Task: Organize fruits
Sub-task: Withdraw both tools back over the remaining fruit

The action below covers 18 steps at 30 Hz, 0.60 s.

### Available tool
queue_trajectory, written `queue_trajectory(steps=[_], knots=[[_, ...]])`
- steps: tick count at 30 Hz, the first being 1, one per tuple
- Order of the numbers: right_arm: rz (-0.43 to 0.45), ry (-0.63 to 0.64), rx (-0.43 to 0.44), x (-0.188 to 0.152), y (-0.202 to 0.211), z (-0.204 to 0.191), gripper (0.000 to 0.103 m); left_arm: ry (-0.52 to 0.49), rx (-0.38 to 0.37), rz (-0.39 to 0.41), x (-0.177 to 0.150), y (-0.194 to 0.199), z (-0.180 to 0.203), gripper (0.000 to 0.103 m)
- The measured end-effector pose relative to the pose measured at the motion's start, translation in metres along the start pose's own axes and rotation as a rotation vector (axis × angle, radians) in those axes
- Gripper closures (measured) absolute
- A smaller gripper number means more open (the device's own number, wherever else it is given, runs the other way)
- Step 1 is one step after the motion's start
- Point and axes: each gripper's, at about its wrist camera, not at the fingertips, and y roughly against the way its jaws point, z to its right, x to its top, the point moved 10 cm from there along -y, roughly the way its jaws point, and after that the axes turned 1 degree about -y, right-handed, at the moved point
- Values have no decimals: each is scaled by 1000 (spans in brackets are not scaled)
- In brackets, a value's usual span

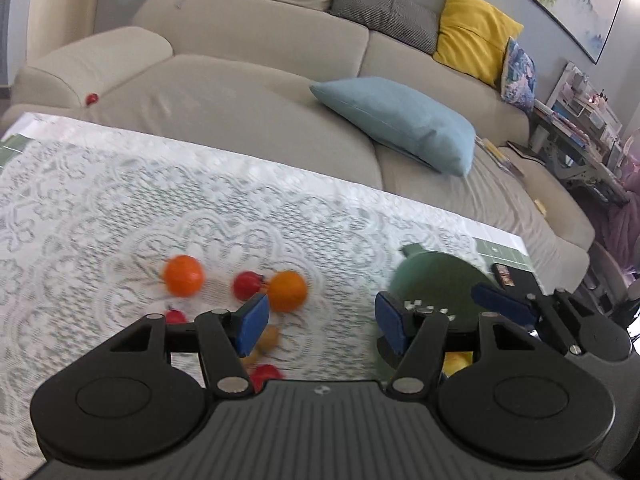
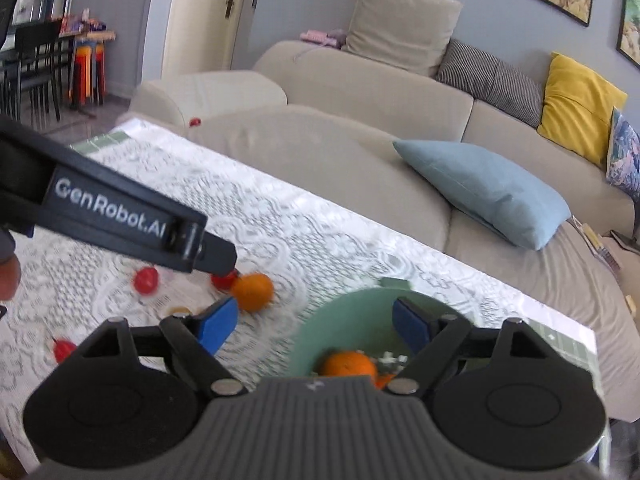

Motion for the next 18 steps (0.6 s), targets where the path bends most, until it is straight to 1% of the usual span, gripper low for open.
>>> queue_trajectory(steps=[4, 9, 15, 18], knots=[[40, -48, -2, -1, -1, -23, 21, -11, 20, 4, -4, 3, -24, 31], [73, -61, -14, -5, -8, -48, 21, -43, 53, 16, -11, 4, -52, 31], [74, -46, -21, -17, -25, -73, 22, -36, 64, 12, -24, -3, -85, 31], [50, -41, -14, -25, -36, -81, 23, -33, 45, 8, -31, -7, -97, 31]])
